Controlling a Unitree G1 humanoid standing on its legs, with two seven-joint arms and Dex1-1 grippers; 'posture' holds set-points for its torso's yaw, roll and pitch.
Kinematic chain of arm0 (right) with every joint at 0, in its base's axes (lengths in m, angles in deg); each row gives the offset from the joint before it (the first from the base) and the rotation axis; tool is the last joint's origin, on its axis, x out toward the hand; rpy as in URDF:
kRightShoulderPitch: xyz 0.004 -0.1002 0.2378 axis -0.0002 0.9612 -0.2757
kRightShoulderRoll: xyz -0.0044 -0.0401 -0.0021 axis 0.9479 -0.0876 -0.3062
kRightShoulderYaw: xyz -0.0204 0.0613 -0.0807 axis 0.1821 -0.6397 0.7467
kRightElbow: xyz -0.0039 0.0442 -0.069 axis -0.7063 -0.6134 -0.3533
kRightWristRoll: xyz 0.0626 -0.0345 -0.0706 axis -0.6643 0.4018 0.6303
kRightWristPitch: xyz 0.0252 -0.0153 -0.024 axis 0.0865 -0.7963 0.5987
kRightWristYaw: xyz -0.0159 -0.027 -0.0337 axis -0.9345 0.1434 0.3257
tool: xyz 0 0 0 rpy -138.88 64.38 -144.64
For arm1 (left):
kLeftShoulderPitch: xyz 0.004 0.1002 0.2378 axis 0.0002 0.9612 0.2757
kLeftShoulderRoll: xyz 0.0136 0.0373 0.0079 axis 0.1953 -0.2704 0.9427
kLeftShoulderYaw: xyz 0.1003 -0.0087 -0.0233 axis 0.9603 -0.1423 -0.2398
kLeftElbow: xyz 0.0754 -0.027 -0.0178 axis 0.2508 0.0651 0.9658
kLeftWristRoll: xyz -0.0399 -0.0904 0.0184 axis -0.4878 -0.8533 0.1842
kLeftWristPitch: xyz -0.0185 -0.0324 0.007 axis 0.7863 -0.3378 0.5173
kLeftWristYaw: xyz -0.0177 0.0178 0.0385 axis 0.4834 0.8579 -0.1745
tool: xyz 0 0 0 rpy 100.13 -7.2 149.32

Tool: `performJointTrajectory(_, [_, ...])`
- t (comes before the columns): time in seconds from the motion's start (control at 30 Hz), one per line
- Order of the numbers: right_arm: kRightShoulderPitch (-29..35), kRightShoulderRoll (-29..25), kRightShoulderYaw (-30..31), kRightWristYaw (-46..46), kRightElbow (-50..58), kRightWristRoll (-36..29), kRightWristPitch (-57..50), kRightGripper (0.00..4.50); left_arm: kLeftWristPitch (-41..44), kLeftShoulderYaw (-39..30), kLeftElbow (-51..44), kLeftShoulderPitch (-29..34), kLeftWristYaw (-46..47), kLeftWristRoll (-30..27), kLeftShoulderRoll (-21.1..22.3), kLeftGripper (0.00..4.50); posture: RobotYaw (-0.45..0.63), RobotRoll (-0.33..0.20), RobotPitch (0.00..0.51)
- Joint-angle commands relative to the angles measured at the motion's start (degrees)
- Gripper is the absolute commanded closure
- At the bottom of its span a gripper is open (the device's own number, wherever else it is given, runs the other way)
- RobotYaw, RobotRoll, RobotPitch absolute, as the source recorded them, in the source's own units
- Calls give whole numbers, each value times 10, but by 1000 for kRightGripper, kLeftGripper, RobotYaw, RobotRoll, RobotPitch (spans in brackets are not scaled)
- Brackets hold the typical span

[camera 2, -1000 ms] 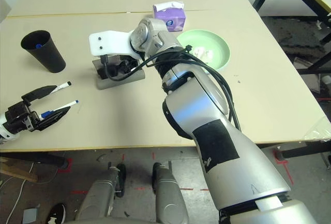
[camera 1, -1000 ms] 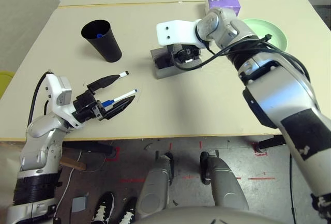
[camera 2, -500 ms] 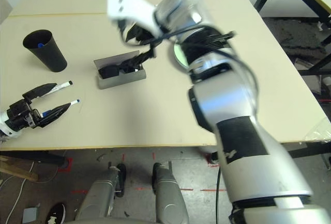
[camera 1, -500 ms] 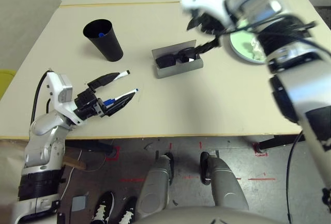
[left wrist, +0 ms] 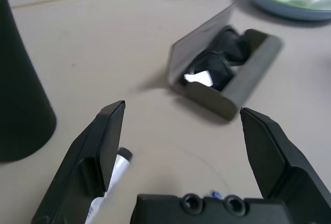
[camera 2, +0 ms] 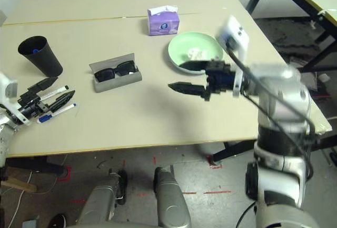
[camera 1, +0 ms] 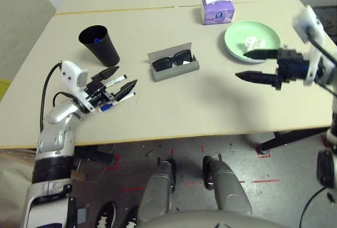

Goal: Organize and tidy the items on the table.

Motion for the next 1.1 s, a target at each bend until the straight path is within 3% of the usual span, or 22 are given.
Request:
performJointTrajectory(0.03, [68, 12, -38, 16, 17, -48, 64, 35, 36, 13, 46, -33, 14, 24, 17, 0, -172, 0, 234])
performJointTrajectory(0.2, [124, 56, -56, 33, -28, -90, 200, 35, -2, 32, 118, -97, 26, 68, 18, 0, -186, 0, 234])
performJointTrajectory(0.3, [161, 49, -27, 31, -36, -84, 253, 0, -23, 39, 159, -132, 37, 84, 10, 575, -188, 0, 237])
performJointTrajectory(0.67, [181, 26, 15, 84, -37, -103, 309, 0, -92, 60, 272, -211, 63, 122, -42, 4423, -214, 0, 239])
performJointTrajectory(1.1, [191, -2, 28, 113, -33, -125, 323, 0, -152, 70, 384, -282, 81, 150, -80, 4470, -242, 0, 232])
